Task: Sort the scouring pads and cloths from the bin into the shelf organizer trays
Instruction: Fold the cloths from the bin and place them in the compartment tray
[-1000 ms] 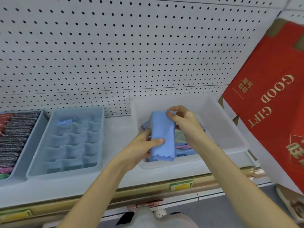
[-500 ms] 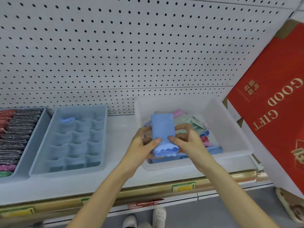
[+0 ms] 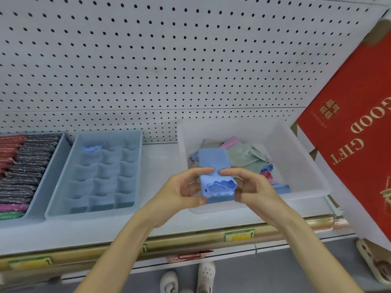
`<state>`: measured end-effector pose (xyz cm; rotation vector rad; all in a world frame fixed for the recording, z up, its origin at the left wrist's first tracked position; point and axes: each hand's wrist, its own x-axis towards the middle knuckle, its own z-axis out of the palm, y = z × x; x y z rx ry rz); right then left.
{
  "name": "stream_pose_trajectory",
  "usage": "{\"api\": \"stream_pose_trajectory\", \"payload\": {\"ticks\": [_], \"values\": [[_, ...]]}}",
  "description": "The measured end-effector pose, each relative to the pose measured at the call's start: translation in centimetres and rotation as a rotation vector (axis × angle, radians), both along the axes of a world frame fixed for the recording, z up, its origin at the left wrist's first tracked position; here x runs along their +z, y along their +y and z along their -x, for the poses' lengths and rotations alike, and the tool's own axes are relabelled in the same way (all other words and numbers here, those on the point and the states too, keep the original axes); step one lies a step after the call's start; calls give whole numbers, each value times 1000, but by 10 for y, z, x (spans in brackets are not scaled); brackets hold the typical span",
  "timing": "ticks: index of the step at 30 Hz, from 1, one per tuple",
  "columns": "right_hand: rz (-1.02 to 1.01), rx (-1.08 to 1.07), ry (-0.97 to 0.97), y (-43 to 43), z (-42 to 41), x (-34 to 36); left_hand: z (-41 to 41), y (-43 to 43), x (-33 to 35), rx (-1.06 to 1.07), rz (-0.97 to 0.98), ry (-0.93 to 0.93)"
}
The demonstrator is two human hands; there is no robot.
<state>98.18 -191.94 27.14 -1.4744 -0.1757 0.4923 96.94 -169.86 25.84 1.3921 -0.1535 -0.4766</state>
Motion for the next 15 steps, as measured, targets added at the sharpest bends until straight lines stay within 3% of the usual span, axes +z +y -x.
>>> {"api": "stream_pose_trajectory", "payload": {"ticks": [4, 8, 15], "values": [[67, -167, -81, 10, 4, -3, 1, -15, 4, 196, -121, -35], [43, -346, -117, 22, 4, -9, 4, -26, -1, 284, -100, -19], [73, -406, -80, 30, 14, -23, 8, -41, -10, 436, -172, -49]]}}
